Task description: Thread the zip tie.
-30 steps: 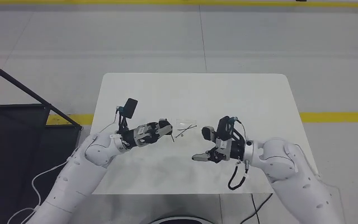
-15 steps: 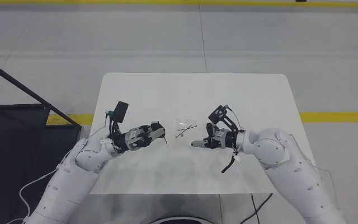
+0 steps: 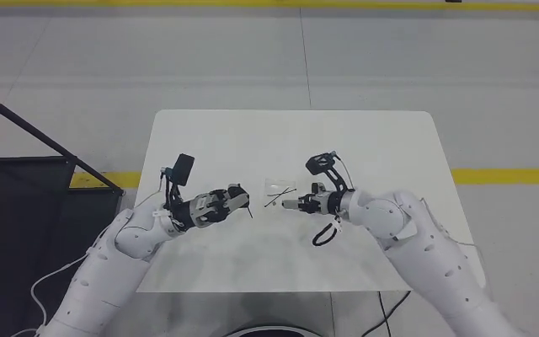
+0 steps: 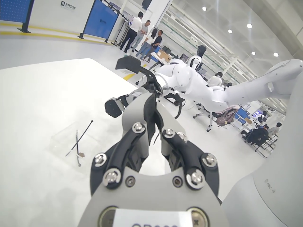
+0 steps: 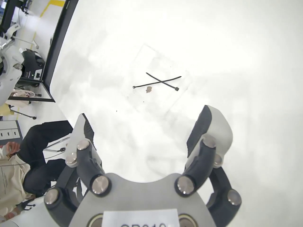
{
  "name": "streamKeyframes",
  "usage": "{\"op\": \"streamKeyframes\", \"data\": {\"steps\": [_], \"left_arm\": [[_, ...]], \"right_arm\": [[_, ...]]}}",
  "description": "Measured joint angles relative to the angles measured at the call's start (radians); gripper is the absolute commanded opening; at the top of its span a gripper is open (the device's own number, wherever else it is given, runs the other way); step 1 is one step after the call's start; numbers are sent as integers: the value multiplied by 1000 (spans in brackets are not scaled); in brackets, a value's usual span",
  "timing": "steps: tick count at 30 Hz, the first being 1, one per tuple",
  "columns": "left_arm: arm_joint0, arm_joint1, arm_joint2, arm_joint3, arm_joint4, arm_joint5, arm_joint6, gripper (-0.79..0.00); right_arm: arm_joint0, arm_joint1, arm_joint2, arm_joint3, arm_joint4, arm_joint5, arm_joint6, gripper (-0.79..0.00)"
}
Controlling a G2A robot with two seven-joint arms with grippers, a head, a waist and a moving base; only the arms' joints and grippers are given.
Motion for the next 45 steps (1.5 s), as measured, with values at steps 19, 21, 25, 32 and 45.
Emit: {"op": "streamKeyframes", "data": {"steps": [19, 21, 25, 32, 45], "left_arm": [[0, 0, 0, 0, 0, 0, 0, -785], [0, 0, 0, 0, 0, 0, 0, -785], [0, 0, 0, 0, 0, 0, 0, -785], [0, 0, 0, 0, 0, 0, 0, -785], [0, 0, 0, 0, 0, 0, 0, -785]], "right_arm": [[128, -63, -82, 180, 16, 102, 19, -551], [133, -68, -85, 190, 17, 102, 20, -560], [141, -76, -92, 206, 16, 100, 21, -600], [150, -87, -96, 226, 20, 92, 20, -659], [157, -102, -93, 240, 19, 78, 27, -785]]}}
